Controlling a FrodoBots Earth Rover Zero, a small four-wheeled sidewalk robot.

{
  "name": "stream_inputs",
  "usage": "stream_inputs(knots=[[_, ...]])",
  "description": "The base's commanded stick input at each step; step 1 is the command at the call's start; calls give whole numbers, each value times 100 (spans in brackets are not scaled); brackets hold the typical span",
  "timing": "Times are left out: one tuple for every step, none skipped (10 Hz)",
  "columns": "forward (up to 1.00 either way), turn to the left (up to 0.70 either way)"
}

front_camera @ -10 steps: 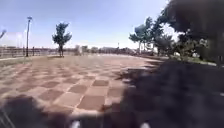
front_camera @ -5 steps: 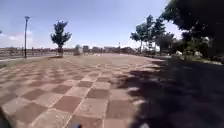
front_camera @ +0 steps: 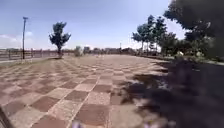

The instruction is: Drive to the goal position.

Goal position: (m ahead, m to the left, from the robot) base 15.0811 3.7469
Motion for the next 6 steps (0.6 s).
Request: stream_inputs(knots=[[100,0],[100,0],[100,0],[100,0],[100,0],[100,0]])
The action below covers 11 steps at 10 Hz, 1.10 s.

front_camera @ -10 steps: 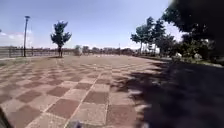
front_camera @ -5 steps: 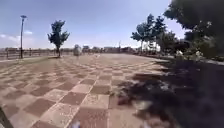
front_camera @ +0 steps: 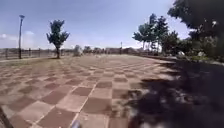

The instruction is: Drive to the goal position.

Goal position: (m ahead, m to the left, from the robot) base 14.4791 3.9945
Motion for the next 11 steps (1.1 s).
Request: stream_inputs(knots=[[100,0],[100,-34],[100,-40],[100,-40],[100,-39],[100,-24],[100,0],[100,0],[100,0],[100,0],[100,0]])
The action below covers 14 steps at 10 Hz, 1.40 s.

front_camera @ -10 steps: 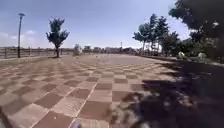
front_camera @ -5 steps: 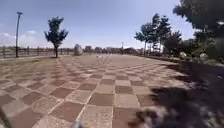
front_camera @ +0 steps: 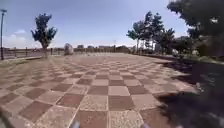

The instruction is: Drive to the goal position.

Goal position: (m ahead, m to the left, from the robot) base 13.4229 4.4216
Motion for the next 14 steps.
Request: stream_inputs(knots=[[100,0],[100,0],[100,0],[100,0],[100,0],[100,0],[100,0],[100,0],[100,0],[100,0],[100,0],[100,0],[100,0],[100,0]])
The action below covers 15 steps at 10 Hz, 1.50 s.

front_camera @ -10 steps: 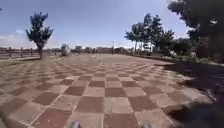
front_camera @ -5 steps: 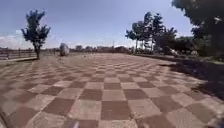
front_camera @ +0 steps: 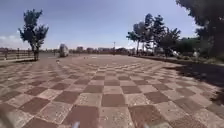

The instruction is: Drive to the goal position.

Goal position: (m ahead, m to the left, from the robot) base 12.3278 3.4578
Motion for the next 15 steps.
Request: stream_inputs(knots=[[100,0],[100,0],[100,0],[100,0],[100,0],[100,0],[100,0],[100,0],[100,0],[100,0],[100,0],[100,0],[100,0],[100,0],[100,0]])
